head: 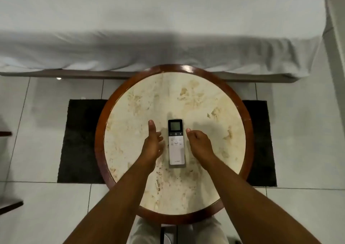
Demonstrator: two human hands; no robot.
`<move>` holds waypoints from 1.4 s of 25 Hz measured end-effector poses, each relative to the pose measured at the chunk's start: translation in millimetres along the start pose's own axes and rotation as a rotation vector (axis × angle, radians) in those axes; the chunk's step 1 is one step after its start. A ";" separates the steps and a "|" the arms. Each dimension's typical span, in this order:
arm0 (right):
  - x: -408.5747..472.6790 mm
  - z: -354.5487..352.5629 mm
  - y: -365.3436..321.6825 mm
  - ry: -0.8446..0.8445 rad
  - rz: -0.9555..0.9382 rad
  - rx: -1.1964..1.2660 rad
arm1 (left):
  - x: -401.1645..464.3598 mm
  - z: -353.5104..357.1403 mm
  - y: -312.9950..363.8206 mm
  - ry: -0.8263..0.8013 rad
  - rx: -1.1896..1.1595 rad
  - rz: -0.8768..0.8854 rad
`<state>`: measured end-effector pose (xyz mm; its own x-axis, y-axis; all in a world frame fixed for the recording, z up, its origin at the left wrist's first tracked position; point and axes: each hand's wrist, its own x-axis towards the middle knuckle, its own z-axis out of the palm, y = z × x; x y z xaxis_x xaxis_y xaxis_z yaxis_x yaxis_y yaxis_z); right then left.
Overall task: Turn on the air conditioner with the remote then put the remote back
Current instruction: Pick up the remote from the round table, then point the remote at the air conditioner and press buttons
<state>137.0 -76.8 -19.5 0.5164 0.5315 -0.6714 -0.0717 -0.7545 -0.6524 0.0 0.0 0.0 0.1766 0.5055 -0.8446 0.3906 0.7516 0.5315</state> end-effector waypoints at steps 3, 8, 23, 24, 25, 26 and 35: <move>13.2 20.4 8.6 -0.018 0.043 -0.027 | 15.4 5.9 -13.6 0.002 -0.061 -0.020; 22.6 37.0 22.5 -0.001 0.120 -0.004 | 27.6 11.7 -34.6 -0.017 -0.046 0.000; -45.0 -22.1 -35.3 -0.022 0.122 0.155 | -62.4 16.1 24.0 -0.134 0.082 0.079; -57.8 -41.4 -52.7 -0.003 0.089 0.217 | -79.7 19.7 43.8 -0.147 0.114 0.128; -66.4 -56.8 -66.3 0.009 0.064 0.269 | -91.2 22.8 59.2 -0.146 0.146 0.173; -75.8 -73.2 -80.6 0.027 0.034 0.298 | -103.6 27.2 75.4 -0.133 0.182 0.230; -206.2 -243.9 -197.4 0.298 -0.302 0.574 | -231.0 90.7 222.7 -0.169 0.615 0.908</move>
<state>252.9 -131.3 333.4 0.7901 0.4954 -0.3610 -0.2844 -0.2255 -0.9318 128.1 12.2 307.6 0.7273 0.6621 -0.1809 0.4275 -0.2308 0.8740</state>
